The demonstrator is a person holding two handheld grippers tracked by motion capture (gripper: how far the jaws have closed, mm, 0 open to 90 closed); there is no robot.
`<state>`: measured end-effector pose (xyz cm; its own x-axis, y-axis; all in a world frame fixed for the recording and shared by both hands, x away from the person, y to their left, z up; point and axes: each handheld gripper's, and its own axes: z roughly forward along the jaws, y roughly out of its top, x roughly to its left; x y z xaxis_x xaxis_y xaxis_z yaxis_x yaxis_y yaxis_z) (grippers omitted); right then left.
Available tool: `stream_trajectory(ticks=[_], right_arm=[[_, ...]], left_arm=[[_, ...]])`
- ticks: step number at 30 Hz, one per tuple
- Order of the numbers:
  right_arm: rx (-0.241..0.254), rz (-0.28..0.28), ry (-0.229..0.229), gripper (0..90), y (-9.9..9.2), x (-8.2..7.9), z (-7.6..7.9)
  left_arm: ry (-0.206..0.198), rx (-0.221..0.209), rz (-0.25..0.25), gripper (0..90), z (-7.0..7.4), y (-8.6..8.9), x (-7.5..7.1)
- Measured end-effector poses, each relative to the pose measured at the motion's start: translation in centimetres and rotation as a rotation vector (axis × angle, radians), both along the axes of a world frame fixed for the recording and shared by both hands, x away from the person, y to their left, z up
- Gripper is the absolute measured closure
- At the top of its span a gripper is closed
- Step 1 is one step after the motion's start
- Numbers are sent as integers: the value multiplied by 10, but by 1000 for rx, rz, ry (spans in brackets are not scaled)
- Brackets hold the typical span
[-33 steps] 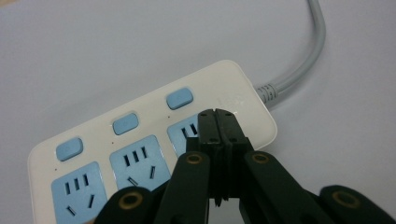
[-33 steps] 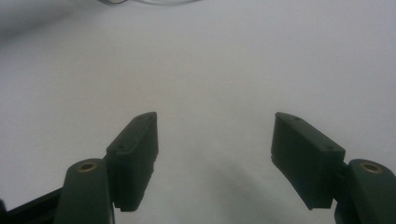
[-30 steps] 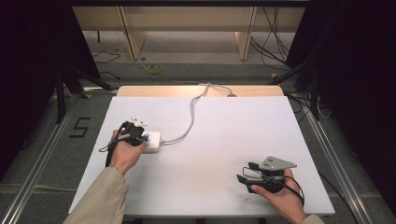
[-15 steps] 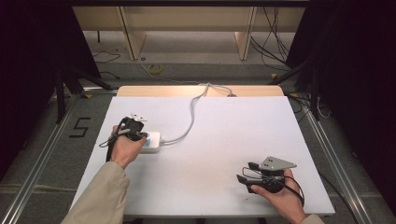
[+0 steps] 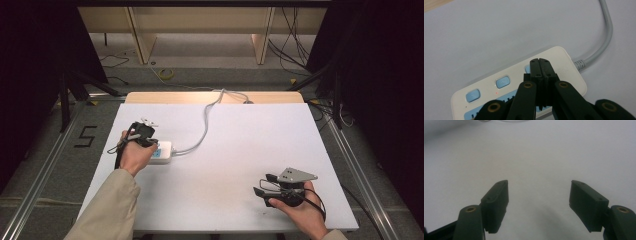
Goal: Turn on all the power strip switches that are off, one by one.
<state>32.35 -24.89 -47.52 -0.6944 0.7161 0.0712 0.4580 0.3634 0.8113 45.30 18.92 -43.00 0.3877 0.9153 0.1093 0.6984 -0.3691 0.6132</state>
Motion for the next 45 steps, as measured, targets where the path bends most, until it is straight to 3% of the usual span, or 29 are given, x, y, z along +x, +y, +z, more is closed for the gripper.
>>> stream_trajectory(ticks=[10, 45], right_arm=[[-2, 2, -1, 327, 0, 0, 0], [7, 0, -5, 327, -1, 1, 1]], left_arm=[[12, 13, -3, 899, 4, -2, 7], [93, 47, -4, 899, -5, -5, 28]])
